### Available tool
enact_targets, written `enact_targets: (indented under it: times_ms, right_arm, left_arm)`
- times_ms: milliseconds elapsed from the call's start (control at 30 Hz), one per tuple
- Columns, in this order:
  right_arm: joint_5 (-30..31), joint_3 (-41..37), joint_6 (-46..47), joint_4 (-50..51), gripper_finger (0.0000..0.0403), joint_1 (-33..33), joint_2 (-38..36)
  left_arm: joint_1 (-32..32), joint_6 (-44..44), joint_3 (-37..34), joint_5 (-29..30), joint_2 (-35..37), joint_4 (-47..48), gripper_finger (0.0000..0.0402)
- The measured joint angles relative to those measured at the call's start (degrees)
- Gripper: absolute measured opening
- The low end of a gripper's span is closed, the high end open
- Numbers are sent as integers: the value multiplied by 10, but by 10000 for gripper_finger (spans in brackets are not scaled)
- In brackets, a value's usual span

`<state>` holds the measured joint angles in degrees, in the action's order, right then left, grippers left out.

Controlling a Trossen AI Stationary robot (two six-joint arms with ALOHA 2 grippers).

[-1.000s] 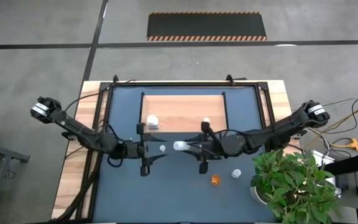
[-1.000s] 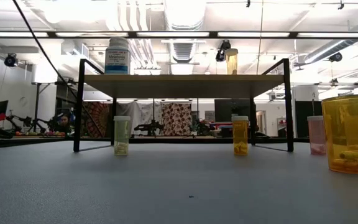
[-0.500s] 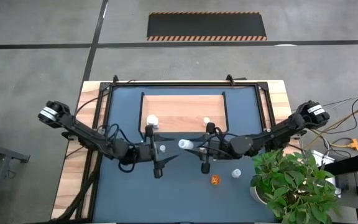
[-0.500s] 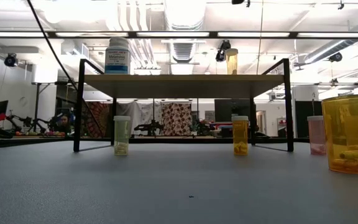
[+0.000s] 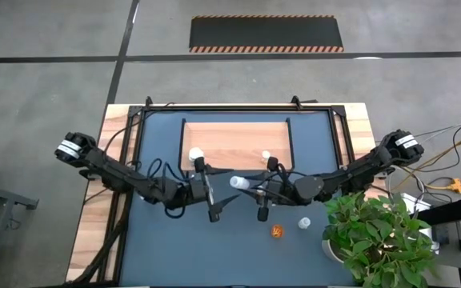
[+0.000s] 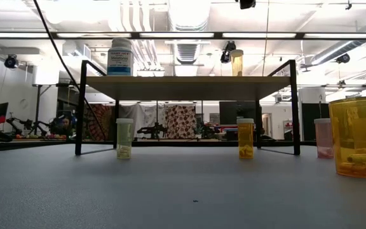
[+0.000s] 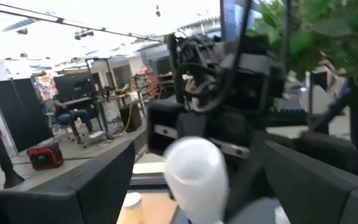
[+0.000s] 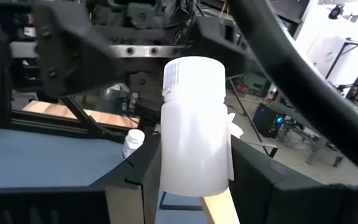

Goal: Pick and place medicine bottles onto shelf by color
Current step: Put the top transparent bottle on the shelf

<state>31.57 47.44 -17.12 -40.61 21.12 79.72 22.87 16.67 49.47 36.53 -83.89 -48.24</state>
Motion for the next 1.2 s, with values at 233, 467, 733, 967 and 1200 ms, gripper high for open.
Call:
enact_targets:
  times_ms: [233, 467, 733, 967, 1200]
  right_arm:
    - [0, 0, 0, 1, 137, 0, 0]
    - [0, 0, 0, 1, 137, 0, 0]
    - [1, 0, 0, 1, 137, 0, 1]
    - [1, 0, 0, 1, 145, 0, 1]
    - [0, 0, 12, 13, 211, 0, -5]
  left_arm:
    - [-10, -1, -1, 0, -1, -3, 313]
    - [-10, -9, -2, -3, -1, 14, 244]
    - [-10, -10, -2, -8, -1, 13, 149]
    - [-10, -14, -2, -19, -1, 12, 115]
    - [-10, -13, 2, -19, -1, 13, 122]
